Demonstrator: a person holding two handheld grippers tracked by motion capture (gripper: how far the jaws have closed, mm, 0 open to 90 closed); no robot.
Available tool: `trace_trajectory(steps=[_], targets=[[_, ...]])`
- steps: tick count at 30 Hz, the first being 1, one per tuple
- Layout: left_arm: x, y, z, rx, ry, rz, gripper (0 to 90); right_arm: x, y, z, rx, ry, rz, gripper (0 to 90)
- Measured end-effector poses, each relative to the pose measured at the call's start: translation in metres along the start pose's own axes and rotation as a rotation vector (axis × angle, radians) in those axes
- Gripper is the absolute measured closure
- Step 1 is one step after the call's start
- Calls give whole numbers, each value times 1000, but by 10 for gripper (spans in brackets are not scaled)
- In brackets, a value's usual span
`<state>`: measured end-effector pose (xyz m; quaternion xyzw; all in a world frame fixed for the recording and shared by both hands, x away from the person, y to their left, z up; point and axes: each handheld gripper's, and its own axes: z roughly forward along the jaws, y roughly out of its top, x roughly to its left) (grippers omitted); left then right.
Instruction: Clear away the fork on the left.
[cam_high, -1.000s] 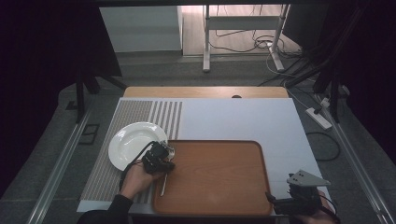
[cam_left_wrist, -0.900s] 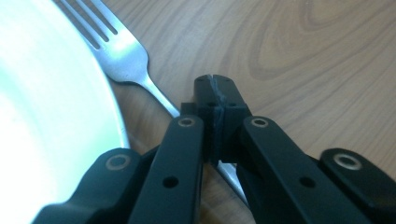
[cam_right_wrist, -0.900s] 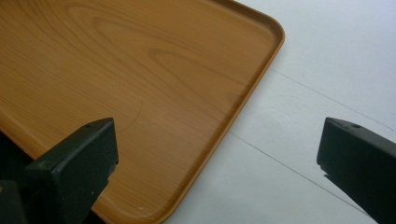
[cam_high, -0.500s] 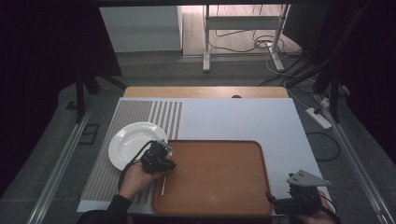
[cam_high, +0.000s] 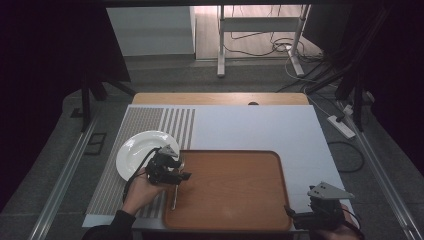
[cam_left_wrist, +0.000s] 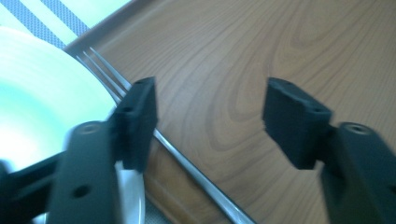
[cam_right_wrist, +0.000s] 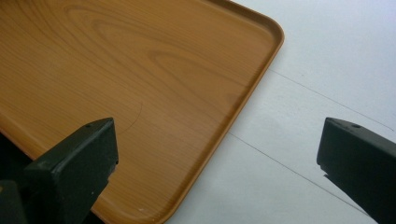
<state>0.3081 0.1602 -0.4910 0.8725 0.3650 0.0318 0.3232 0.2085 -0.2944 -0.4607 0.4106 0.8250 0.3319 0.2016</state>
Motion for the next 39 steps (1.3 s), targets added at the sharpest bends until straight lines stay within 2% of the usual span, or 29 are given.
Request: trace_trajectory(steps=[4,7,10,17,23,31,39], targets=[[-1,-1,-1,-6,-10,-2,225,0,0,0,-1,0,0,0],[-3,-1,-3,-17,5,3,119,0,0,0,-1,0,-1,0],[-2,-3,-7,-43,20,-14,16,0,0,0,0,0,-2,0],[0,-13,-15,-87,39,-20,2,0,0,0,-1,0,-1,0],[-2,-24,-21,-91,43,-27,0,0,0,0,-2,-3,-3,0],[-3,-39,-35,-125,58,-48,0,1,0,0,0,-4,0,0],[-6,-57,-48,-155,77,-52,0,0,0,0,1,-5,5,0]])
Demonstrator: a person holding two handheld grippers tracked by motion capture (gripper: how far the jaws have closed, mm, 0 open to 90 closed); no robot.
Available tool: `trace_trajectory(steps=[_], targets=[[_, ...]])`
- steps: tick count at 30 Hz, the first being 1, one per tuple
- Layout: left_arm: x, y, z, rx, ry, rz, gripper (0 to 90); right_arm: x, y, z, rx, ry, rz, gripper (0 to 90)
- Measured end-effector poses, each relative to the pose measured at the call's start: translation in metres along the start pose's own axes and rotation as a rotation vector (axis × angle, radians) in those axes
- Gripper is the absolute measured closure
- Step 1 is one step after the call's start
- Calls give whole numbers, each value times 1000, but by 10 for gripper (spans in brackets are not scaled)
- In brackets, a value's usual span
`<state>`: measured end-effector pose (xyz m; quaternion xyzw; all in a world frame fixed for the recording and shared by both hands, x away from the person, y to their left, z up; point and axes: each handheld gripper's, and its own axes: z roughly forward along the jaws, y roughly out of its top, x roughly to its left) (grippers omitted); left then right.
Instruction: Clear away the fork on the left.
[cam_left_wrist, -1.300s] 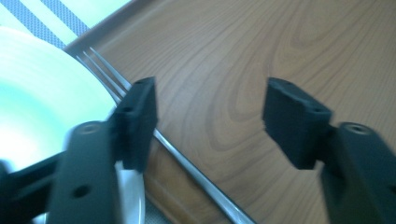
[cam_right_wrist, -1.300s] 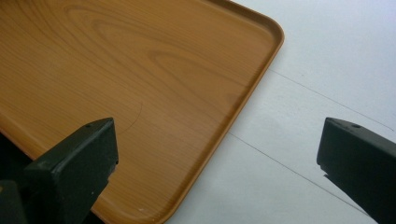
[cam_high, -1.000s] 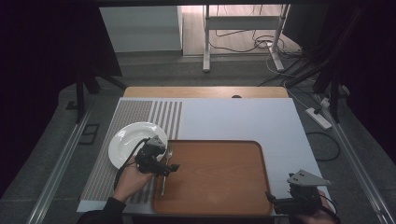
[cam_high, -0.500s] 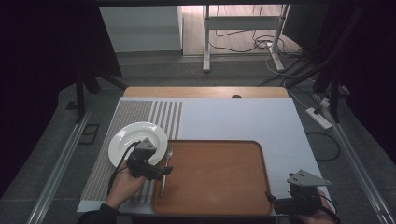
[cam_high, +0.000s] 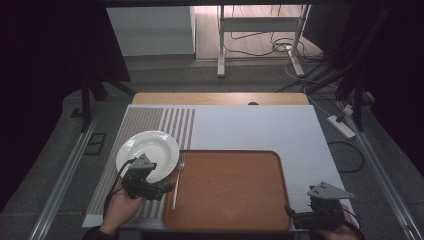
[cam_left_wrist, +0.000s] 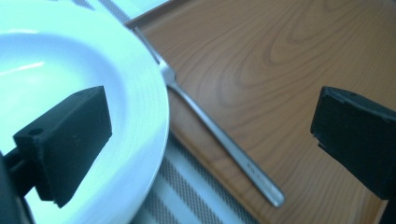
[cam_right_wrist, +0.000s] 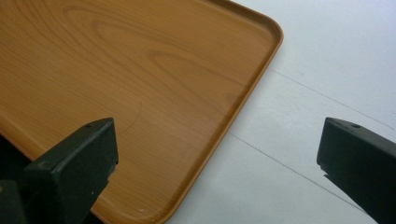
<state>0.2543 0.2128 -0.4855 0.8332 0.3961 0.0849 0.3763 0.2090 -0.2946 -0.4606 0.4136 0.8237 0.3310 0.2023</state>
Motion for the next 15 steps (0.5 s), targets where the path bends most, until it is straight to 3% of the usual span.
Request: trace_trajectory(steps=[15], targets=[[8,-33,-28,-21,23,-79,0,-1,0,1,6,-4,4,0]])
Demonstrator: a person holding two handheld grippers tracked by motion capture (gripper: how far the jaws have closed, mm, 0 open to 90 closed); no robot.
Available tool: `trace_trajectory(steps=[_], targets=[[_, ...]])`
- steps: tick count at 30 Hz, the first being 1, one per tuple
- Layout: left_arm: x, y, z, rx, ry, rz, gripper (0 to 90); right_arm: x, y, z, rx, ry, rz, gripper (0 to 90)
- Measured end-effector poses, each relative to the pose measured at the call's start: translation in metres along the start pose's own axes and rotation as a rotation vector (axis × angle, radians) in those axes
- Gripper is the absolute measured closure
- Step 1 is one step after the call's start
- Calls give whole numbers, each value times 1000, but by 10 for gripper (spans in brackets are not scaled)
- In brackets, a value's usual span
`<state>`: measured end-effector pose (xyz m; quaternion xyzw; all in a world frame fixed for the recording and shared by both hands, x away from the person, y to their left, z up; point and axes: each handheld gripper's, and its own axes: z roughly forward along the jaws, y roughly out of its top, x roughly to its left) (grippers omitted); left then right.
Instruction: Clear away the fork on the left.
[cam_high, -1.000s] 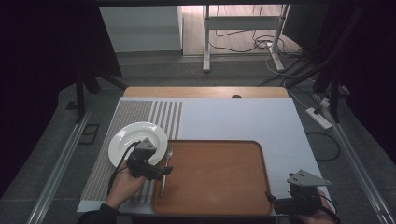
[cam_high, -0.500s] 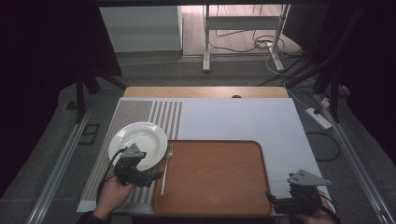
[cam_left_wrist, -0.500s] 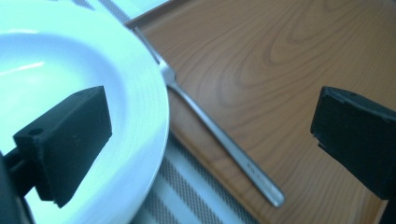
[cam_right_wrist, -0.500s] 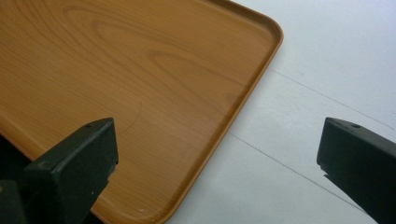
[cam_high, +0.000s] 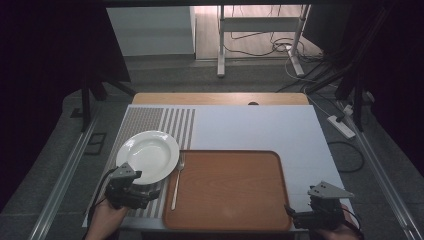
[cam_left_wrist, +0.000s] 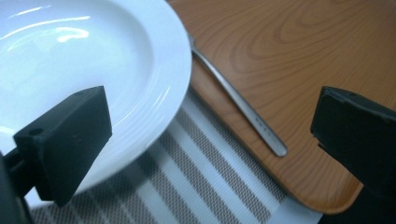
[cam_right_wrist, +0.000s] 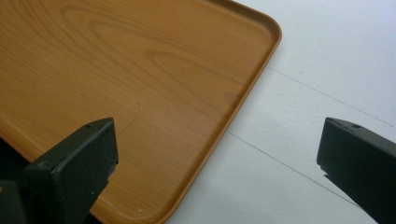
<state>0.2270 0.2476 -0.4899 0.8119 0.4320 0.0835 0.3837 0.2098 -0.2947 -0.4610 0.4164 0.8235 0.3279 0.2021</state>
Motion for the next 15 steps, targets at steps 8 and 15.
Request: trace_trajectory(steps=[8,15], targets=[[4,-12,-12,-17,13,-36,0,-1,0,0,-4,-5,16,0],[7,-23,-24,-46,19,-55,0,-1,0,0,-7,-13,26,0]])
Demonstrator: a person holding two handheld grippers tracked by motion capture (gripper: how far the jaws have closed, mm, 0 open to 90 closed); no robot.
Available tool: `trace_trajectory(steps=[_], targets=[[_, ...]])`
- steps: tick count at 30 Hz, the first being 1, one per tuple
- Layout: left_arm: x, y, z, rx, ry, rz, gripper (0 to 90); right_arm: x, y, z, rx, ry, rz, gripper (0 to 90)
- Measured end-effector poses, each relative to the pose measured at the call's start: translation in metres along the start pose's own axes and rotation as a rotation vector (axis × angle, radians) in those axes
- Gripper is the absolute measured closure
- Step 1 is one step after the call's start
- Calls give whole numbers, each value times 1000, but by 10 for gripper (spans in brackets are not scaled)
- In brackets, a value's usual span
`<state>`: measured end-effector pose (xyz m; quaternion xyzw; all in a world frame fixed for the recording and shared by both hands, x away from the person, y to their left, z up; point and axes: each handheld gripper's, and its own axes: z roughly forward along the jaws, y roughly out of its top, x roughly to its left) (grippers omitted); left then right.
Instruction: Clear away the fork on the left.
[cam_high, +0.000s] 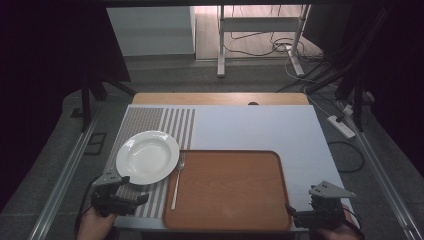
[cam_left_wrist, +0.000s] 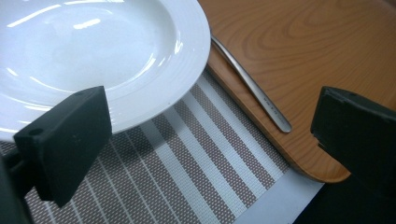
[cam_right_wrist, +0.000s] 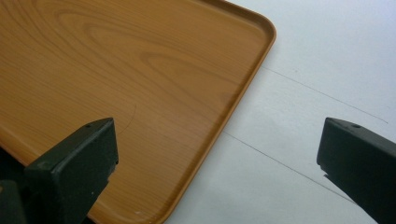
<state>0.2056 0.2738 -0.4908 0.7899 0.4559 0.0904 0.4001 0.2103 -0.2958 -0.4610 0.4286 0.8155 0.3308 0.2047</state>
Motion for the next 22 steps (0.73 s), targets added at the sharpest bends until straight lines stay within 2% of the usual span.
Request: trace_trajectory(steps=[5,17,22], targets=[[2,-5,-7,-15,3,-9,0,0,0,0,2,-5,2,0],[0,-13,-18,-14,30,5,0,-1,0,-1,-1,-13,19,0],[0,-14,-20,-36,38,-2,0,-1,0,0,5,-15,17,0]])
